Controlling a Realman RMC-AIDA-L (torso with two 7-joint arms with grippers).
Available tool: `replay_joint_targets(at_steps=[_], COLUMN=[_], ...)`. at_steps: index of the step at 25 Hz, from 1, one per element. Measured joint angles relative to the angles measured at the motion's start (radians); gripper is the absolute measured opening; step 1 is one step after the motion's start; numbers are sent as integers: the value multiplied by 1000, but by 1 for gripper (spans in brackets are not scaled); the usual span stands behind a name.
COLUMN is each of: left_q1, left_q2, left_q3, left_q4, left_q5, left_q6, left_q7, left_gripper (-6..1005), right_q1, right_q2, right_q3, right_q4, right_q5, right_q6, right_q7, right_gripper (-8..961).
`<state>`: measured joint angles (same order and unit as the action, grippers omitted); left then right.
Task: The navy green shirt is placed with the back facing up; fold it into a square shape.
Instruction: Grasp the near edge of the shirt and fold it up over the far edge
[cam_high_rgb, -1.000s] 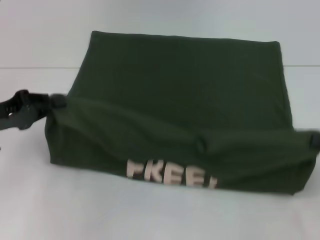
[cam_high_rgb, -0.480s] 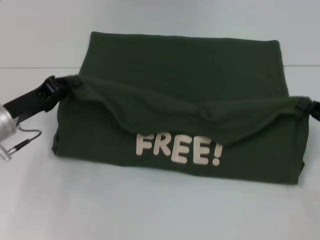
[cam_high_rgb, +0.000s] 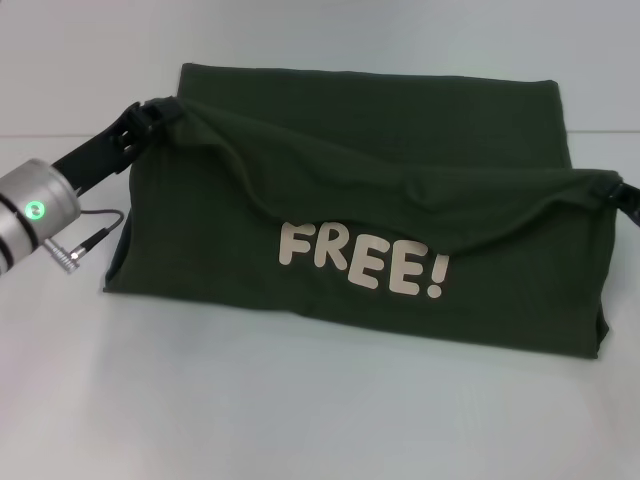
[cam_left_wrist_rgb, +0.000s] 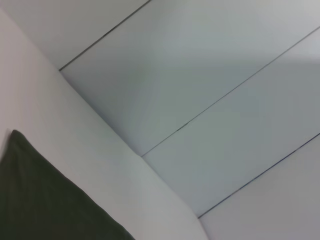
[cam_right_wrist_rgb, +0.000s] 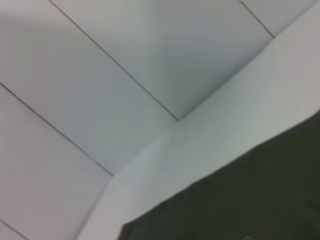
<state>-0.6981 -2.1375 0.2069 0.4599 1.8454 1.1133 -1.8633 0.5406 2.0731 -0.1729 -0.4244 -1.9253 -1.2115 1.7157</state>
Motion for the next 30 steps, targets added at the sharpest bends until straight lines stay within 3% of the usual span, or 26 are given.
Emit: replay_joint_targets(at_steps=[7, 14, 20, 30], left_q1=[-34, -61, -66, -95], left_q2=[-13, -6, -22, -24], left_q3=[8, 12, 19, 21], left_q4=[-1, -1, -5, -61], left_q5=[-28, -41, -42, -45], left_q6=[-71, -110, -167, -278], left_q7=[49, 67, 105, 114], left_gripper=[19, 19, 19, 20], right_q1=[33, 44, 57, 85], right_q2=[1, 1, 4, 11], right_q3=[-42, -42, -50, -132], right_q4=[11, 9, 15, 24], right_q5=[0, 29, 34, 33], right_q6=[79, 93, 144, 259], right_q7=[-3, -53, -77, -80], right_gripper=[22, 21, 52, 105])
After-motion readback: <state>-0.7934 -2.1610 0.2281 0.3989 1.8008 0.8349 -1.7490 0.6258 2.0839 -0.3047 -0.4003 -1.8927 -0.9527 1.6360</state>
